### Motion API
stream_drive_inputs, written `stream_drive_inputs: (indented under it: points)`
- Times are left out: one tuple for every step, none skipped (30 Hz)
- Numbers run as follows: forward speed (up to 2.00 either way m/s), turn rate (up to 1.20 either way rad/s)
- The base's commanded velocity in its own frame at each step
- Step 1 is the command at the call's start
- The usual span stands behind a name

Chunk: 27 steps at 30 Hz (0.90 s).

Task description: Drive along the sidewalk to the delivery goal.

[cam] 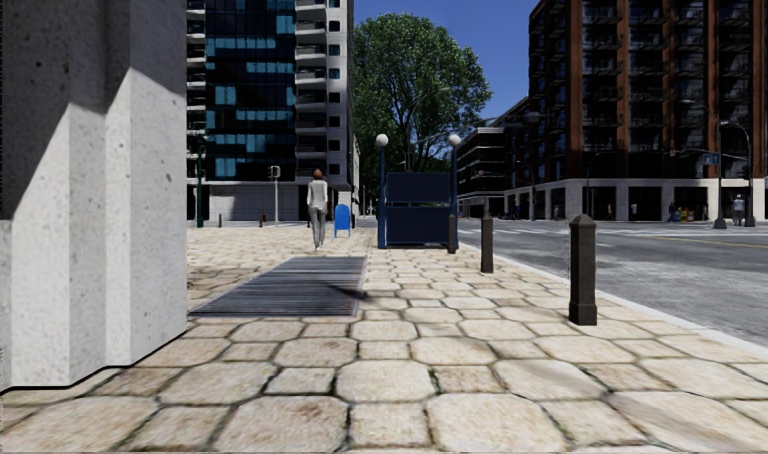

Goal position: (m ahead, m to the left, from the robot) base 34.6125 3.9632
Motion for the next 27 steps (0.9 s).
stream_drive_inputs:
  points:
    - [2.0,0.11]
    - [2.0,0.11]
    - [2.0,0.11]
    - [2.0,0.13]
    - [2.0,0.14]
    - [2.0,0.14]
    - [2.0,0.16]
    - [2.0,0.16]
    - [2.0,0.18]
    - [2.0,0.21]
    - [2.0,0.24]
    - [2.0,0.24]
    - [2.0,0.24]
    - [2.0,0.25]
    - [2.0,0.25]
    - [2.0,0.25]
    - [2.0,0.26]
    - [2.0,0.27]
    - [2.0,0.27]
    - [2.0,0.27]
    - [2.0,0.27]
    - [2.0,0.27]
    - [2.0,0.27]
    - [2.0,0.27]
    - [2.0,0.27]
    - [2.0,0.29]
    - [2.0,0.29]
